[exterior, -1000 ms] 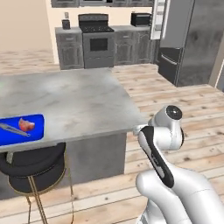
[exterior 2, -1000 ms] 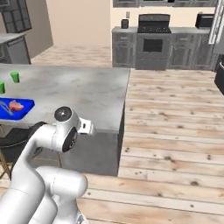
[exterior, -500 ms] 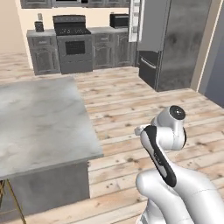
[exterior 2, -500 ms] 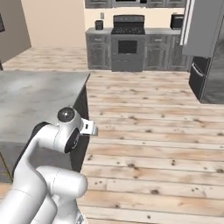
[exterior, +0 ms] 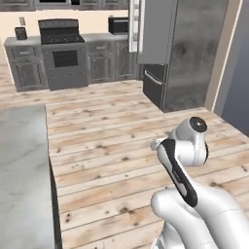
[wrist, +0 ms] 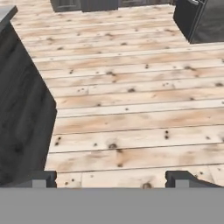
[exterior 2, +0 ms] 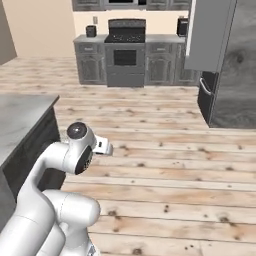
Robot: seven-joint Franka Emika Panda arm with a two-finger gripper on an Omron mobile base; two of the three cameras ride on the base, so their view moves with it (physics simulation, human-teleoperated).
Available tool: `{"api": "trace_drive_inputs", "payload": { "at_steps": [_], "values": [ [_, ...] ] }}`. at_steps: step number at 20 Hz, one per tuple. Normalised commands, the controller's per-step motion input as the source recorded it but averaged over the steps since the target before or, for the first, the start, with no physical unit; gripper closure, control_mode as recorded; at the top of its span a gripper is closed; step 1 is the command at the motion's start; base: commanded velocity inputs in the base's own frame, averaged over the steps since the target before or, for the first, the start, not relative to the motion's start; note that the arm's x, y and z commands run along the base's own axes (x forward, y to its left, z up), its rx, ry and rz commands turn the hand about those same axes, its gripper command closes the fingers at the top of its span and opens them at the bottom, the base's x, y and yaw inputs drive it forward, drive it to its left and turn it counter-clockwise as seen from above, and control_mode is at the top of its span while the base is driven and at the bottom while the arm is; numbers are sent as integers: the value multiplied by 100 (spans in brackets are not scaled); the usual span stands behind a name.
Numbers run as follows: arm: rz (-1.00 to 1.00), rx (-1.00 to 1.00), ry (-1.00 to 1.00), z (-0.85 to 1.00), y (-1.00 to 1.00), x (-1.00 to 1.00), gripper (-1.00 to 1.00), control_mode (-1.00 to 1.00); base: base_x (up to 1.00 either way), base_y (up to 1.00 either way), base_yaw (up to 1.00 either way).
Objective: Gather the garlic and corn from the fridge and place them on a tray on the dining counter. Then gather the steak and fish from the fridge and place them on the other tray.
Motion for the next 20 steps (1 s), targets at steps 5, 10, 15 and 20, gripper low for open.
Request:
{"api": "trace_drive_inputs", "payload": {
  "at_steps": [5, 10, 15, 20],
  "values": [
    [0, 0, 0, 0, 0, 0, -100, 100, 100, 18, -1],
    [0, 0, 0, 0, 0, 0, -100, 100, 100, 32, 0],
    [0, 0, 0, 0, 0, 0, -100, 100, 100, 47, -1],
    [0, 0, 0, 0, 0, 0, -100, 100, 100, 48, 0]
  ]
}}
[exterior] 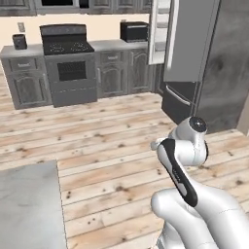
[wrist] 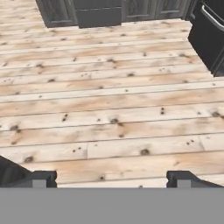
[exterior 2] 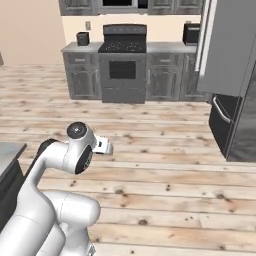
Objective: Gather the garlic and corn from the fridge and place them on a tray on the dining counter. Then gather the steak and fish from the fridge and place them on the other tray.
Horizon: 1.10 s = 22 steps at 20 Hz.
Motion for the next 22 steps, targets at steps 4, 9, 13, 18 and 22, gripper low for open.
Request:
{"api": "trace_drive_inputs", "payload": {
  "at_steps": [4, 9, 13, 18, 22],
  "values": [
    [0, 0, 0, 0, 0, 0, -100, 100, 100, 46, 0],
    [0, 0, 0, 0, 0, 0, -100, 100, 100, 46, -1],
    [0, 0, 0, 0, 0, 0, -100, 100, 100, 45, 0],
    [0, 0, 0, 0, 0, 0, -100, 100, 100, 39, 0],
    [0, 0, 0, 0, 0, 0, -100, 100, 100, 31, -1]
  ]
}}
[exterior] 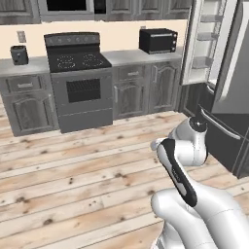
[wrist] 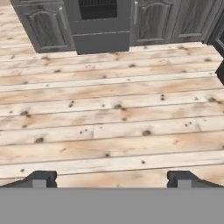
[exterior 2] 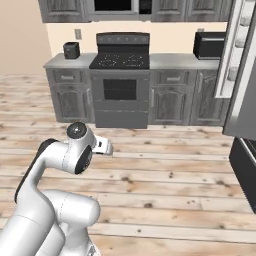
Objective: Gather the garlic and corn from the fridge and place them on a tray on the dining counter. Then gather the steak and fish from the fridge and place them on the other tray.
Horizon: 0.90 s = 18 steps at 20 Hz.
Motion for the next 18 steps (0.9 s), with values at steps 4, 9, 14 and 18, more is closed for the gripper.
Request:
{"api": "trace_drive_inputs", "payload": {
  "at_steps": [4, 9, 14, 18],
  "values": [
    [0, 0, 0, 0, 0, 0, -100, 100, 100, 33, -3],
    [0, 0, 0, 0, 0, 0, -100, 100, 100, 43, -17],
    [0, 0, 0, 0, 0, 0, -100, 100, 100, 54, -25],
    [0, 0, 0, 0, 0, 0, -100, 100, 100, 68, -51]
  ]
}}
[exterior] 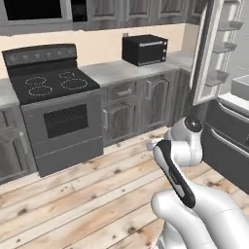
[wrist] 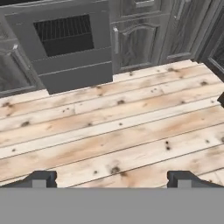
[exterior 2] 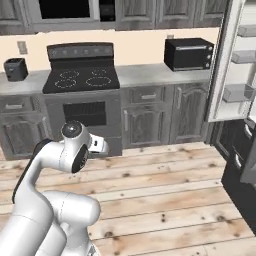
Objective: Gather the garlic and corn from the fridge and place them on a tray on the dining counter. Then gather the steak and fish from the fridge and place them on the other tray.
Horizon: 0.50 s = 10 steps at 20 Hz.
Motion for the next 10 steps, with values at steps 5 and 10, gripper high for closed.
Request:
{"api": "trace_drive_inputs", "payload": {
  "at_steps": [5, 10],
  "values": [
    [0, 0, 0, 0, 0, 0, -100, 100, 100, 74, -66],
    [0, 0, 0, 0, 0, 0, -100, 100, 100, 74, -66]
  ]
}}
